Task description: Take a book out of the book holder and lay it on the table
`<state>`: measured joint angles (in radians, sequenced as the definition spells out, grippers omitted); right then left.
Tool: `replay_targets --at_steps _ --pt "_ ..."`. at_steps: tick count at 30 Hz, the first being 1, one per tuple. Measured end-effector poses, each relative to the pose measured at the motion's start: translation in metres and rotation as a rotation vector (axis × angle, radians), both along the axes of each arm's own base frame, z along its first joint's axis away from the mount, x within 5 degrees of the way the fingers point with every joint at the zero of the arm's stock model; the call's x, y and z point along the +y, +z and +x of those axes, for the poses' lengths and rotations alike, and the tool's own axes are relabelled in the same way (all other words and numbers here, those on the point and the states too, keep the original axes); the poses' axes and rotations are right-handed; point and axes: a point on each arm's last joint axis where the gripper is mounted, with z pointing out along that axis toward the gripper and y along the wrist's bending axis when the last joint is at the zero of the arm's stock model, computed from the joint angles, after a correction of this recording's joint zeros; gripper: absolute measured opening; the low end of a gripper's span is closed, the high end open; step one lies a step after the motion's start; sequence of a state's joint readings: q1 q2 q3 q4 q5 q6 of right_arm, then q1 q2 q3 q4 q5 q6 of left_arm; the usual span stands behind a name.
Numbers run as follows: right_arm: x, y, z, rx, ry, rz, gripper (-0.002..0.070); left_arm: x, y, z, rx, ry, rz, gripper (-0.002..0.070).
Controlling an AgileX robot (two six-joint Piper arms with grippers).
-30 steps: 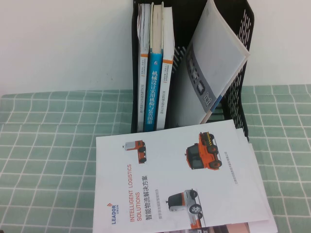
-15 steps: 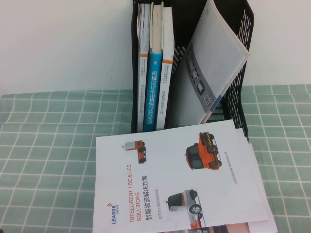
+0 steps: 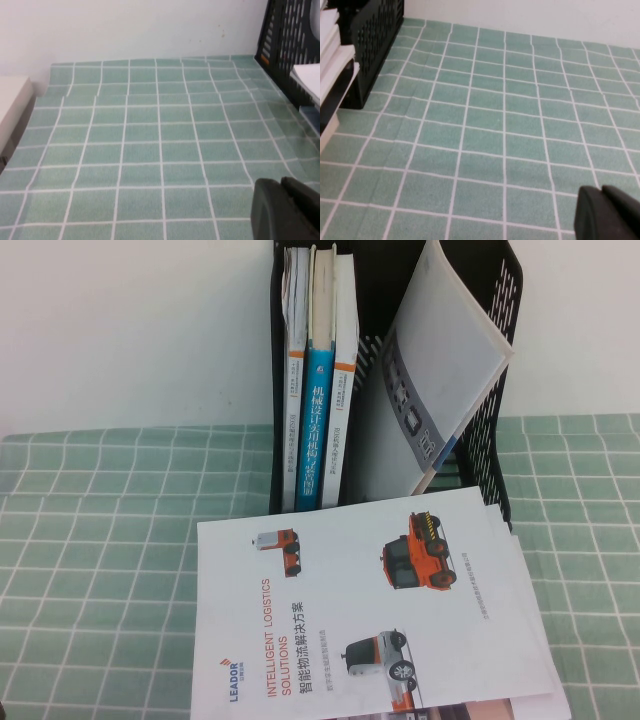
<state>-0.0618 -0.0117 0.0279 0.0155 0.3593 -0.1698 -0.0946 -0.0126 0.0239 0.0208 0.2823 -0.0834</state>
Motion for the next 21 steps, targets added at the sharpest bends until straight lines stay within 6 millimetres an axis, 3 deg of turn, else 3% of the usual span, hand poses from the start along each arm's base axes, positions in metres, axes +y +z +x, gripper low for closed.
replay_targets --at_steps 21 --pt "-0.0006 0.0000 0.0000 0.001 -0.001 -0.015 -0.0002 0.0007 0.0022 0.0007 -0.033 -0.004 0.050 -0.0002"
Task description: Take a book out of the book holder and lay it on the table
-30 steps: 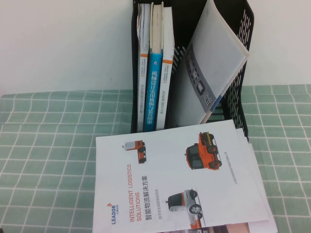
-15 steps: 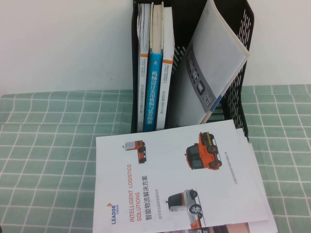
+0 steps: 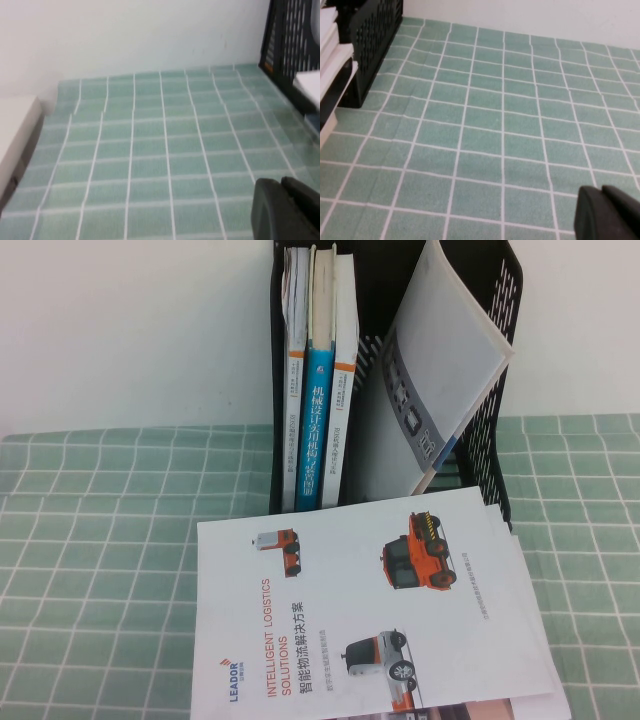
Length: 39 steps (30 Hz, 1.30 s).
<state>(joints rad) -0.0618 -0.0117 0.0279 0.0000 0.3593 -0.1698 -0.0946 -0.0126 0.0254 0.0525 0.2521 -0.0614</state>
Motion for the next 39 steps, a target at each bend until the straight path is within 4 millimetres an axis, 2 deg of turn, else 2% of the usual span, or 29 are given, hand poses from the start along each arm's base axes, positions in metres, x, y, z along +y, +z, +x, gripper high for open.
replay_targets --at_steps 3,6,13,16,21,25,28,35,39 --pt "0.000 0.001 0.000 -0.007 0.000 0.000 -0.0002 0.000 0.006 0.001 -0.068 -0.004 -0.006 -0.0002" --pt "0.000 0.007 0.002 -0.085 -0.001 -0.005 -0.0002 -0.001 0.016 0.002 -0.180 -0.010 -0.016 -0.0002" --pt "-0.001 0.040 0.005 -0.448 -0.006 -0.037 -0.0002 -0.002 0.038 0.000 -0.429 -0.023 -0.041 -0.0002" --pt "-0.001 0.055 0.002 -0.621 -0.011 0.012 -0.0002 -0.002 0.044 -0.001 -0.497 -0.026 -0.045 -0.0002" --pt "-0.001 0.068 -0.002 -0.768 -0.012 0.080 -0.0002 -0.002 0.054 -0.005 -0.615 -0.034 -0.095 -0.0002" --pt "-0.003 0.069 -0.003 -0.790 -0.025 0.126 -0.0002 -0.002 0.058 -0.007 -0.655 -0.037 -0.123 -0.0002" --pt "-0.003 0.069 -0.003 -0.789 -0.031 0.147 -0.0002 -0.002 0.067 -0.008 -0.617 -0.036 -0.115 -0.0002" --pt "-0.004 0.071 -0.004 -0.819 -0.039 0.143 -0.0002 0.001 0.127 -0.027 -0.525 -0.020 -0.174 -0.0002" --pt "-0.005 0.076 -0.007 -0.879 -0.043 0.202 -0.0002 0.002 0.139 -0.031 -0.559 -0.023 -0.182 -0.0002"
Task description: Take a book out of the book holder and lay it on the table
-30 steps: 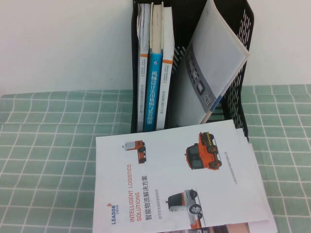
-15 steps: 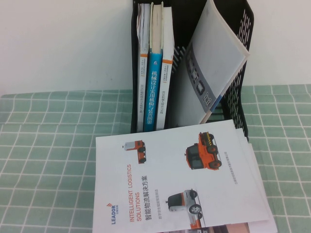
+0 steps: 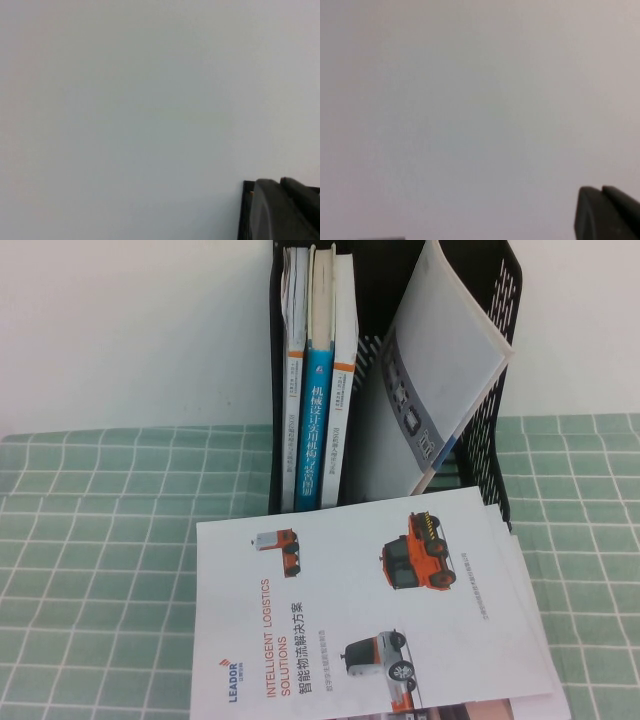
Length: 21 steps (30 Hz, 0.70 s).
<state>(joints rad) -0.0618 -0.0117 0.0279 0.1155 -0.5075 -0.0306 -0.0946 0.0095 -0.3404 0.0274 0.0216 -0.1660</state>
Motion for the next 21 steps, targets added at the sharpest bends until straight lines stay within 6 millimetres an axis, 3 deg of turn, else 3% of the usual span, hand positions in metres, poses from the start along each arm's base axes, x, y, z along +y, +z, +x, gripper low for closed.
replay_targets --at_steps 7,11,15,21 --pt "0.000 0.020 -0.012 -0.221 0.020 0.036 -0.0002 -0.001 0.000 0.008 0.092 -0.052 -0.131 -0.0002" --pt "0.009 0.047 -0.014 -0.115 0.062 -0.084 -0.0002 -0.004 0.005 0.026 0.304 -0.057 -0.148 -0.0003" --pt "0.012 0.076 -0.023 -0.024 0.006 -0.229 -0.0002 -0.008 0.022 0.047 0.481 -0.061 -0.097 -0.0002" --pt "0.017 0.082 0.005 0.110 0.056 -0.299 -0.0002 -0.029 0.062 0.081 0.561 -0.245 -0.026 -0.0003"
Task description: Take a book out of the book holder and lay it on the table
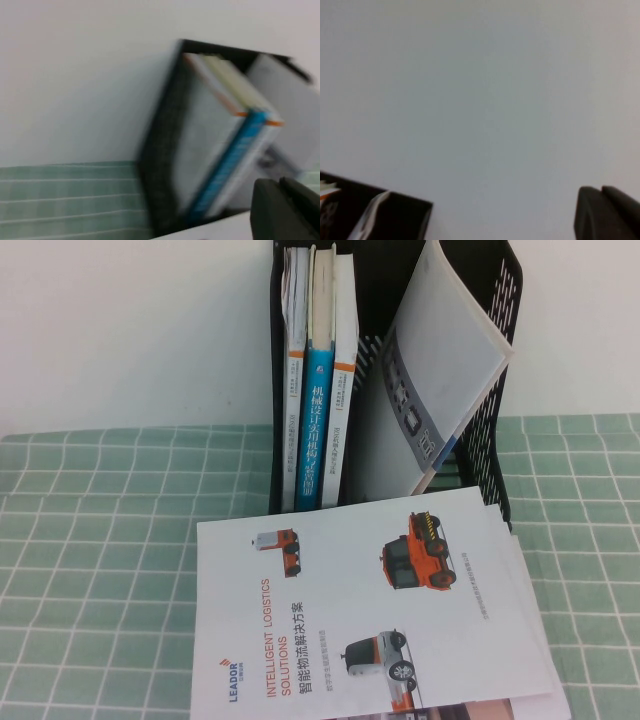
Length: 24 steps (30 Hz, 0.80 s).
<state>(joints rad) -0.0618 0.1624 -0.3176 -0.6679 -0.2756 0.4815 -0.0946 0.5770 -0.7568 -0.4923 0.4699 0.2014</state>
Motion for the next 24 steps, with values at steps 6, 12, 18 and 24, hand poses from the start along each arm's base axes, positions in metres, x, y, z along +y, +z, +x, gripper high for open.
replay_targets --at_steps 6,12,18,24 --pt "0.018 -0.011 0.051 0.157 0.230 -0.050 -0.0002 -0.039 0.017 0.044 0.026 -0.402 -0.116 -0.0002" --pt "0.025 -0.039 0.106 0.292 0.367 -0.049 -0.0002 -0.073 0.008 0.101 0.021 -0.538 -0.098 -0.0003" --pt "0.025 -0.071 0.139 0.427 0.401 -0.002 -0.0002 -0.140 0.010 0.116 -0.015 -0.623 -0.002 -0.0002" --pt "0.026 -0.085 0.150 0.558 0.406 -0.145 -0.0002 -0.199 -0.004 0.124 0.077 -0.515 -0.131 -0.0003"
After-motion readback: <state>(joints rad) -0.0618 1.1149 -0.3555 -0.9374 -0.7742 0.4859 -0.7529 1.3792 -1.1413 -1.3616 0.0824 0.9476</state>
